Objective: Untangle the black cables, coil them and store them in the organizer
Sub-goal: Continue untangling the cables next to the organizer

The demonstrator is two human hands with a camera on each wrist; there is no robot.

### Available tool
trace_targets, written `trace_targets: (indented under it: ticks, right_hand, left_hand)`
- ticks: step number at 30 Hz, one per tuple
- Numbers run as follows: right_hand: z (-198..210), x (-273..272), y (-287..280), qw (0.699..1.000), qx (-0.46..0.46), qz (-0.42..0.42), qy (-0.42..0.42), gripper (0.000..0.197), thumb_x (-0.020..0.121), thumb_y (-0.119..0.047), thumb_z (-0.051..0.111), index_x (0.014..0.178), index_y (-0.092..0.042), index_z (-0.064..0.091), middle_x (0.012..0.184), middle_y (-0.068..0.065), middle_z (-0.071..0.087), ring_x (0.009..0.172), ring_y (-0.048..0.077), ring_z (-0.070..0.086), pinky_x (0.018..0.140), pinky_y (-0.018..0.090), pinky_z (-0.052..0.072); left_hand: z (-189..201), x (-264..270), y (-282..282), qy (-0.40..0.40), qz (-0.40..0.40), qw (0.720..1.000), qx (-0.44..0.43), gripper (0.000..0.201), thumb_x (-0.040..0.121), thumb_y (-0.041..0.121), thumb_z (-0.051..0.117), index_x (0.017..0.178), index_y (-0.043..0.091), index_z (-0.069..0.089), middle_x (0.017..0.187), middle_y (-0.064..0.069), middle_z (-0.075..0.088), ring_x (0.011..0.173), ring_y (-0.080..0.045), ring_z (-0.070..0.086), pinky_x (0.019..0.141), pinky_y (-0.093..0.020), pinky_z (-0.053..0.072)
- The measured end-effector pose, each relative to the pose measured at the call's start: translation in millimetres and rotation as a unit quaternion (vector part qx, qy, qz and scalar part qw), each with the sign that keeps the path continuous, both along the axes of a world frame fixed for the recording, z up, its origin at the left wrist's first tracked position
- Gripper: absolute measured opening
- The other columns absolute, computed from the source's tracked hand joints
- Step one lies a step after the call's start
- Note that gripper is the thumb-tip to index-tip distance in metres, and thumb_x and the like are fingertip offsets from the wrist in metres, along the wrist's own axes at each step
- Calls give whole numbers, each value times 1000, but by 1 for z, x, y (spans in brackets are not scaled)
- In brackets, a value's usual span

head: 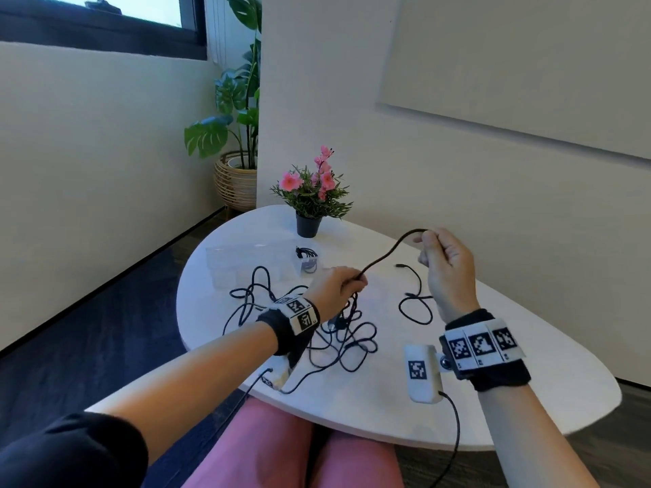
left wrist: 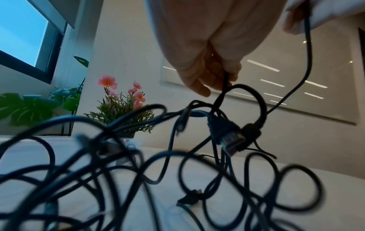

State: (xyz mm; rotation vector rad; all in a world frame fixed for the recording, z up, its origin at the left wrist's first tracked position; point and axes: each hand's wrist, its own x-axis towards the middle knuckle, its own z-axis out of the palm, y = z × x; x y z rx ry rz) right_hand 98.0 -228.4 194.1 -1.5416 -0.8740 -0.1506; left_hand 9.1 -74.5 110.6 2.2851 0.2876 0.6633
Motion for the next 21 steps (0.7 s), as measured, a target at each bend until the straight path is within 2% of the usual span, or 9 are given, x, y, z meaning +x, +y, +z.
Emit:
trace_targets:
  ticks: [3,5,7,9,12,14,17,21]
  right_hand:
    - [4,-2,-9,999,43,0,-17,29,100,-15,44,81,-29,63,64,-1,44,61,8,39,63,23,37]
    - [11,4,-17,995,96,-20,-7,31,99,-18,44,80,-33,64,67,-4,49,62,10,39,64,27,37]
    - [21,14,-28,990,136,-38,-9,33,99,-19,44,80,-36,66,69,-14,56,62,9,41,65,28,38]
    - [29,23,-39,986,159,-55,-13,34,98,-20,45,80,-38,67,71,-16,61,61,9,42,63,27,38]
    - [36,37,-54,976,196,-97,-1,36,97,-20,45,76,-39,67,75,-18,64,58,8,42,59,22,37]
    - [38,46,-60,968,222,-118,23,38,96,-19,44,73,-39,67,78,-16,64,55,6,41,56,19,36]
    - [34,56,-64,960,241,-136,42,34,96,-20,44,72,-33,64,83,-11,62,54,7,41,55,20,35]
    - [28,65,-64,947,259,-174,81,27,95,-19,42,76,-24,59,74,-4,53,53,8,40,52,19,35]
  left_hand:
    - [-8,14,-5,9,-9,1000,29,16,93,11,54,98,7,68,96,-7,68,83,-15,57,72,-9,34]
    - [-18,21,-5,34,-16,998,55,17,93,10,53,99,4,68,99,-12,66,87,-20,58,74,-10,31]
    - [-28,24,-1,63,-10,996,69,20,94,10,51,101,1,68,102,-15,65,94,-26,59,78,-15,34]
    - [-33,27,7,57,2,994,88,22,94,11,52,103,2,70,104,-15,65,96,-28,61,83,-22,40]
    - [-32,29,26,57,43,989,133,22,94,18,54,106,11,71,107,-10,67,96,-27,61,84,-32,47]
    - [-29,30,40,53,73,983,160,23,94,24,53,105,17,72,106,-4,67,97,-26,60,85,-36,47]
    - [-25,31,58,50,102,974,197,26,97,28,49,109,19,70,106,-1,67,99,-23,58,87,-34,42]
    - [-28,26,75,63,130,964,225,29,99,31,42,115,24,65,109,2,66,107,-21,54,91,-35,39]
